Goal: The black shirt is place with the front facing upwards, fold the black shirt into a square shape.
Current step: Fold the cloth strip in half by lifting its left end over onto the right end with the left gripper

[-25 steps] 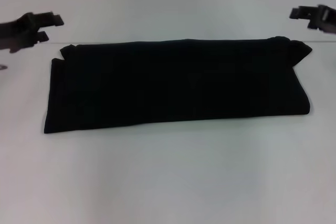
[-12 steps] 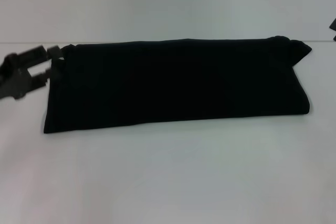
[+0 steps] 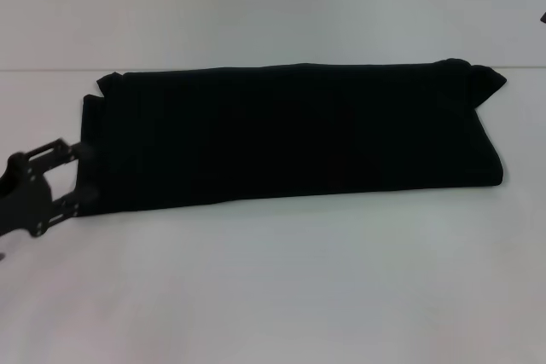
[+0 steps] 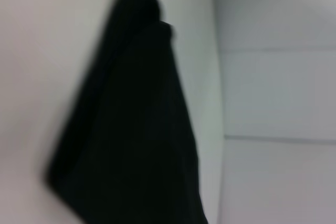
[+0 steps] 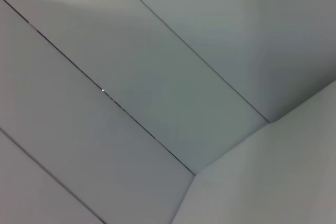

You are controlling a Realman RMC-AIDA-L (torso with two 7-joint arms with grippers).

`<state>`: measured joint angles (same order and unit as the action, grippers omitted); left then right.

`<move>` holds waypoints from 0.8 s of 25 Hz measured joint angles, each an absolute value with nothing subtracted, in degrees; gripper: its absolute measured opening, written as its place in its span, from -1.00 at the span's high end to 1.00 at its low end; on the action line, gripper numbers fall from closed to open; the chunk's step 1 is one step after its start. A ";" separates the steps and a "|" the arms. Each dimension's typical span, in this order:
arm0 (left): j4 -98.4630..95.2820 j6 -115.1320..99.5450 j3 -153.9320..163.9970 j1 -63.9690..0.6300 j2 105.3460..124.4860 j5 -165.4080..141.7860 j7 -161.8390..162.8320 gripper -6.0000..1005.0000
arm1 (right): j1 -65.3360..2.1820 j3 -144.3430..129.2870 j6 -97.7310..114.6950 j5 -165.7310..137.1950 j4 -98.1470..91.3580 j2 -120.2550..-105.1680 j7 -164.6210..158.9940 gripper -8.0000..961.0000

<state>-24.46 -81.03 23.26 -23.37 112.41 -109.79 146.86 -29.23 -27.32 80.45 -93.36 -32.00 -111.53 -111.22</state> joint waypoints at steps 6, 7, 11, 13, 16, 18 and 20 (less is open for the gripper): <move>-24.35 -76.79 23.32 -21.61 113.39 -109.88 150.93 -0.35 | -29.25 -25.95 80.41 -93.32 -31.91 -111.63 -110.67 -0.46; -24.29 -75.66 23.33 -21.50 113.55 -109.90 151.55 -0.35 | -29.22 -25.85 80.42 -93.31 -31.91 -111.63 -110.65 -0.46; -23.81 -71.51 23.39 -21.70 113.91 -111.42 153.77 -0.35 | -29.08 -25.82 80.44 -93.28 -31.90 -111.62 -110.58 -0.46; -23.79 -70.93 23.37 -21.74 113.92 -111.81 154.10 -0.35 | -29.03 -25.71 80.55 -93.27 -31.90 -111.60 -110.59 -0.46; -23.64 -68.93 23.35 -21.81 114.00 -112.26 154.79 -0.35 | -28.95 -25.48 80.68 -93.25 -31.90 -111.57 -110.68 -0.46; -23.48 -68.12 23.30 -21.84 114.04 -112.25 154.96 -0.35 | -28.92 -25.41 80.73 -93.25 -31.90 -111.64 -110.69 -0.46; -23.38 -67.48 23.11 -21.94 114.09 -112.09 155.13 -0.35 | -28.84 -25.40 80.80 -93.25 -31.90 -111.70 -110.69 -0.46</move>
<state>-23.38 -67.48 23.11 -21.94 114.09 -112.09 155.13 -28.84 -25.40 80.80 -93.25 -31.90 -111.70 -110.69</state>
